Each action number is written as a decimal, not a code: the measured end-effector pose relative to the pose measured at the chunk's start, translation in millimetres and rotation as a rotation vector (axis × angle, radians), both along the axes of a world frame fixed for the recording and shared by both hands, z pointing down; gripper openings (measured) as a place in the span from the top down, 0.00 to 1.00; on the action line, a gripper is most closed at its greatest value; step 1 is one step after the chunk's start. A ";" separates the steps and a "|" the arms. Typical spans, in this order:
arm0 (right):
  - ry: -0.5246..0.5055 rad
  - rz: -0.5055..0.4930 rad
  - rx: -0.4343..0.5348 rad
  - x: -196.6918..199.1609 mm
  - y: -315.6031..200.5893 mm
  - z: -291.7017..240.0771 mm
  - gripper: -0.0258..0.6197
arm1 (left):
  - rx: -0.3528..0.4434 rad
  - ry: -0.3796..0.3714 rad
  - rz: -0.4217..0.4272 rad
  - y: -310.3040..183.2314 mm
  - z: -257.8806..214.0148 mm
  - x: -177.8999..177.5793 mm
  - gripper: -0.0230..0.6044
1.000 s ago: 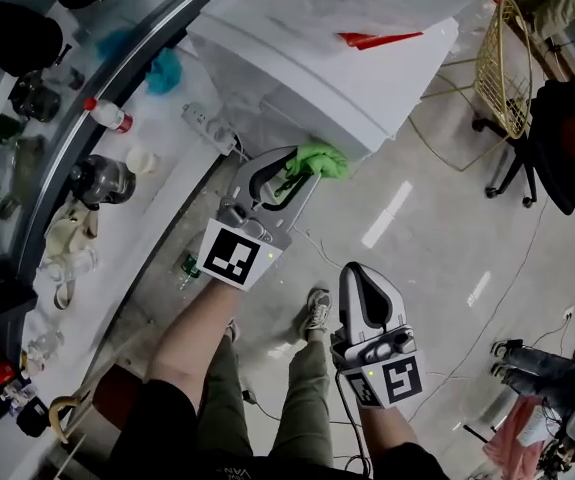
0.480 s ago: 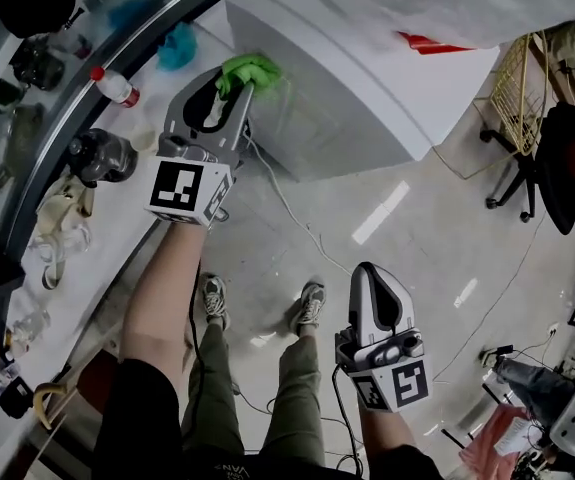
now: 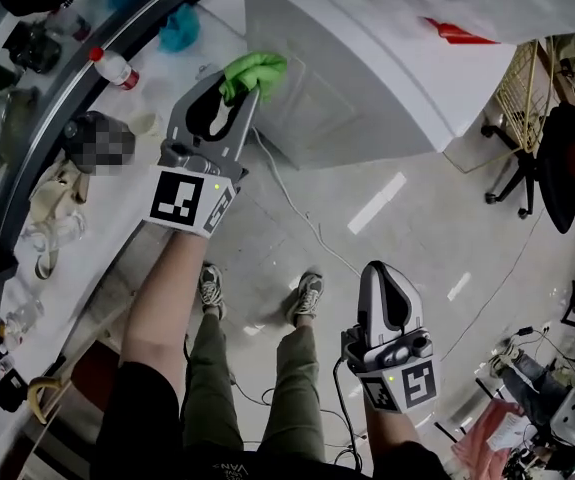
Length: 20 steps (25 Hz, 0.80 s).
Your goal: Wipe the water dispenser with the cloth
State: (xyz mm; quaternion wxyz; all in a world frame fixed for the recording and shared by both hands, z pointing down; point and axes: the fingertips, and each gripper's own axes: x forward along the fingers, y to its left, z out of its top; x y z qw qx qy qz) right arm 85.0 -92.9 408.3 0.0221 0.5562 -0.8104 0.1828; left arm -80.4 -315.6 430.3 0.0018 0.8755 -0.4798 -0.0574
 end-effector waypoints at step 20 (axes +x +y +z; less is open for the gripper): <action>-0.022 0.019 -0.056 19.0 26.4 30.6 0.95 | -0.123 0.048 0.266 78.5 55.4 137.7 0.78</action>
